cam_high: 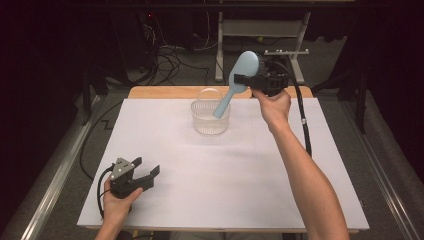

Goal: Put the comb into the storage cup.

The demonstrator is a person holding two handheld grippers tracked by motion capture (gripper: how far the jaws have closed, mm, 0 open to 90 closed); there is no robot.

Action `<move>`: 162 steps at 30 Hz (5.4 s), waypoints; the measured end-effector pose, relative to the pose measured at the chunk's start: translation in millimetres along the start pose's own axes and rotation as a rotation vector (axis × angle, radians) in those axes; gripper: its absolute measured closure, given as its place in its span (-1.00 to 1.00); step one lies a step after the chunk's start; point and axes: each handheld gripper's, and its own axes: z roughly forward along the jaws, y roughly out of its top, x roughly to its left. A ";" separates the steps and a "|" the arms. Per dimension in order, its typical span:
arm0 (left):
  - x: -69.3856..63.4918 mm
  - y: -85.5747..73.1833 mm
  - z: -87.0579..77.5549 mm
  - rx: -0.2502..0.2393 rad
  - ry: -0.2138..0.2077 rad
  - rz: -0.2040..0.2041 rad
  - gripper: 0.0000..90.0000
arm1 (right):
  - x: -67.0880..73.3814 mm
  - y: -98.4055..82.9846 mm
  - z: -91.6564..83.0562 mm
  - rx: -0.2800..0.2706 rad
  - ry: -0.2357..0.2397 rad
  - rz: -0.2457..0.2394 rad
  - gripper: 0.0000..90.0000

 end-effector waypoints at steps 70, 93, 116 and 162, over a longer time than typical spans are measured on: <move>3.8 1.5 3.4 -0.009 -0.029 -0.008 -0.43 | 12.5 -35.9 93.1 0.070 -0.089 -0.056 0.16; 4.3 1.9 2.4 -0.015 -0.033 -0.004 -0.43 | 6.9 -51.5 107.7 0.083 -0.120 -0.035 0.12; 2.4 1.6 4.4 -0.002 -0.027 0.009 -0.43 | -4.6 -56.9 103.0 0.127 -0.131 -0.047 -0.01; 1.0 1.4 4.4 0.005 -0.019 0.021 -0.43 | -27.7 -69.2 92.5 0.184 -0.157 -0.019 -0.29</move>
